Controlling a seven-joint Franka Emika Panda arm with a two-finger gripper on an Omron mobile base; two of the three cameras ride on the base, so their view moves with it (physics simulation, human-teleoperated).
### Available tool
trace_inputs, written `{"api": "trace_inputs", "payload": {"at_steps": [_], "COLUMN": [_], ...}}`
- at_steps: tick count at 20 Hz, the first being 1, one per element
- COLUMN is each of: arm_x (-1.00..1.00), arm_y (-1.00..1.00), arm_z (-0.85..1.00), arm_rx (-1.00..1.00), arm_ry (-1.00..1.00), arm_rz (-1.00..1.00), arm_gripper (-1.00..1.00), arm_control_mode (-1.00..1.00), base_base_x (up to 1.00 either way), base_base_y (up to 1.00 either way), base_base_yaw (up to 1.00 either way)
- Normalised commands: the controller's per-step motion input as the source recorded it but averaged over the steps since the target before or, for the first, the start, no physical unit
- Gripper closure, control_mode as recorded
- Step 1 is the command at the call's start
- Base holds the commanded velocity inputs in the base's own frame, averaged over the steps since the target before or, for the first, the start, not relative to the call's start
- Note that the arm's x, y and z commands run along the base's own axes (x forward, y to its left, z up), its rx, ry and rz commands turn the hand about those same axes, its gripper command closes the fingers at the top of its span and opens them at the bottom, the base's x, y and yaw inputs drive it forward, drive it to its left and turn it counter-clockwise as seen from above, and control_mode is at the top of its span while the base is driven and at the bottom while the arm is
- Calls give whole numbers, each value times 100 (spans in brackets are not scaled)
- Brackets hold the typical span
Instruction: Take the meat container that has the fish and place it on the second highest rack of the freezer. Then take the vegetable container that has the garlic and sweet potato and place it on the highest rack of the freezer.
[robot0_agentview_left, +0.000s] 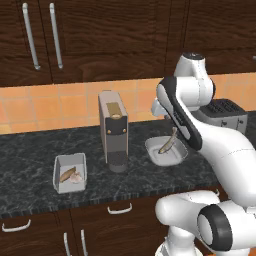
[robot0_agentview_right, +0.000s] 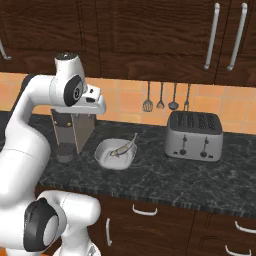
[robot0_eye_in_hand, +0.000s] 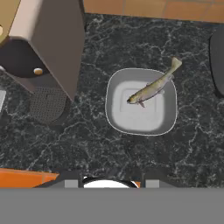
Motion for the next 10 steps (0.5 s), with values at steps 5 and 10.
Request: {"api": "trace_inputs", "payload": {"at_steps": [5, 10], "arm_x": [-45, -62], "arm_y": [-37, -85], "arm_z": [-57, -91], "arm_rx": [4, 8], "arm_ry": [-6, -7], "arm_rz": [-18, -43], "arm_gripper": [-100, -100], "arm_control_mode": [-100, -100], "base_base_x": [0, 0], "base_base_y": [0, 0], "base_base_yaw": [0, 0]}}
